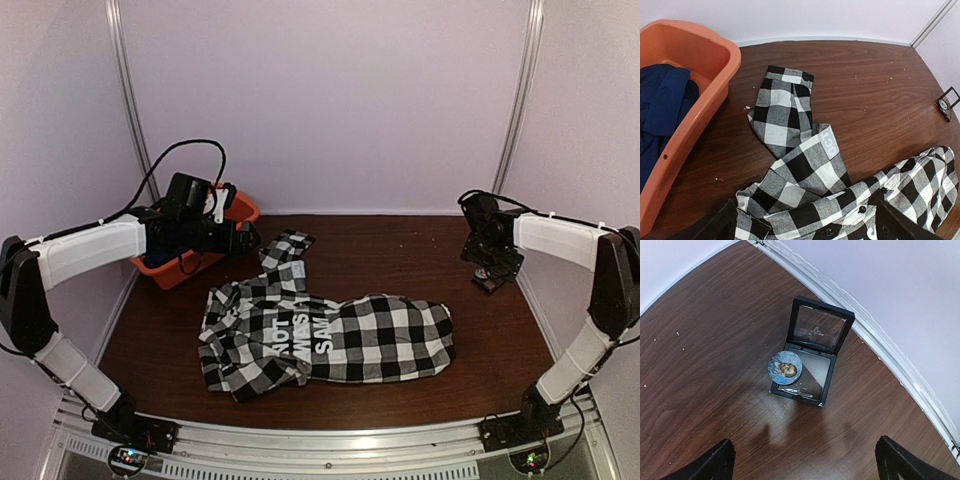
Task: Pin the brooch onto the clothing
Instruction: Pick up the brooch from the brooch box.
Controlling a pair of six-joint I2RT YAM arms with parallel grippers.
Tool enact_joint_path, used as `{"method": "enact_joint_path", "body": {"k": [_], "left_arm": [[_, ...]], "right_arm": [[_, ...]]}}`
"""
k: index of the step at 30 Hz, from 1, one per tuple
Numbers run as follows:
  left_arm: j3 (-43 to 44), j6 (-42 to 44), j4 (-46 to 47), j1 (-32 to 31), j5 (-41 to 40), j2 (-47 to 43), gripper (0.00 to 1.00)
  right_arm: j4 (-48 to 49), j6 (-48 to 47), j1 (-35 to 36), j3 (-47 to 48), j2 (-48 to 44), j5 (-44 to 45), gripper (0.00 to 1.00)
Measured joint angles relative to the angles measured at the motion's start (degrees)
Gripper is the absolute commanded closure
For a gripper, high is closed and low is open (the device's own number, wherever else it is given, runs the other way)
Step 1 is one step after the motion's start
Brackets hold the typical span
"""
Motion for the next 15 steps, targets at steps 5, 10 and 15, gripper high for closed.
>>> {"method": "enact_joint_path", "body": {"k": [5, 10, 15], "left_arm": [[-0.02, -0.17, 0.02, -0.11, -0.15, -0.2, 0.02], [-0.74, -0.61, 0.07, -0.17, -0.31, -0.9, 0.02], [-0.81, -1.46, 0.04, -0.17, -0.31, -0.96, 0.02]], "right_arm": [[0.04, -0.09, -0.15, -0.11, -0.83, 1.79, 0.0], [0.46, -0.68, -0.2, -2.69, -1.36, 3.48, 0.0], [0.66, -1.6, -0.63, -3.82, -1.36, 3.58, 0.0]]}}
